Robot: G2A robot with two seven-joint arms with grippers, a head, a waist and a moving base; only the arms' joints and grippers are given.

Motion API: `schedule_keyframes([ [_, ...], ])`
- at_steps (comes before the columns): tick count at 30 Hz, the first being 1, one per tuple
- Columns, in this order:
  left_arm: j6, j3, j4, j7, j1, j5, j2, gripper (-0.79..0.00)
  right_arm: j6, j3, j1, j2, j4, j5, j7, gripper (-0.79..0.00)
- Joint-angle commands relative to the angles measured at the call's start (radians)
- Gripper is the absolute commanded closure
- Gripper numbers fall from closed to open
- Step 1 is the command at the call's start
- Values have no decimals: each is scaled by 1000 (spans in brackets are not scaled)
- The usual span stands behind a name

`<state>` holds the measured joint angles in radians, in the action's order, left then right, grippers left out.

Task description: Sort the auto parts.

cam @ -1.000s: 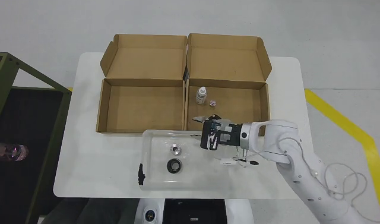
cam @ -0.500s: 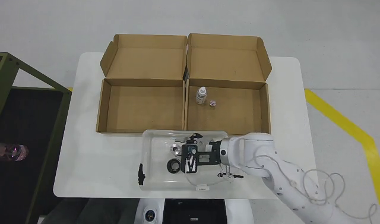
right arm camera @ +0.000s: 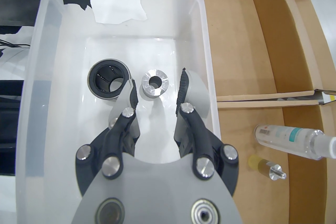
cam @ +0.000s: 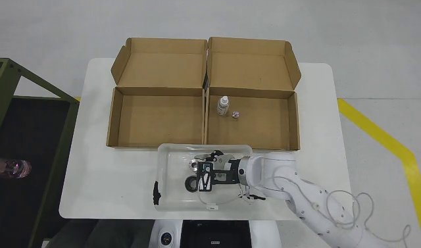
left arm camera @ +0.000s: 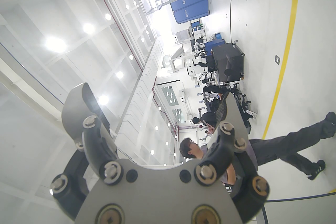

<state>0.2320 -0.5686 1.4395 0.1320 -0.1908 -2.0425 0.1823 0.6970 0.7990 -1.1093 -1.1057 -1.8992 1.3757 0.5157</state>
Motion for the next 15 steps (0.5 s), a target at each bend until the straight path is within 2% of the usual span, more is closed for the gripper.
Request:
schedule_keyframes([
  [1,0,0,0,0,0,0,0,-785,-8,-5,1,-2,8,8,5,-296],
  [15,0,0,0,0,0,0,0,-785,-22,-39,23,-19,80,11,8,-296],
])
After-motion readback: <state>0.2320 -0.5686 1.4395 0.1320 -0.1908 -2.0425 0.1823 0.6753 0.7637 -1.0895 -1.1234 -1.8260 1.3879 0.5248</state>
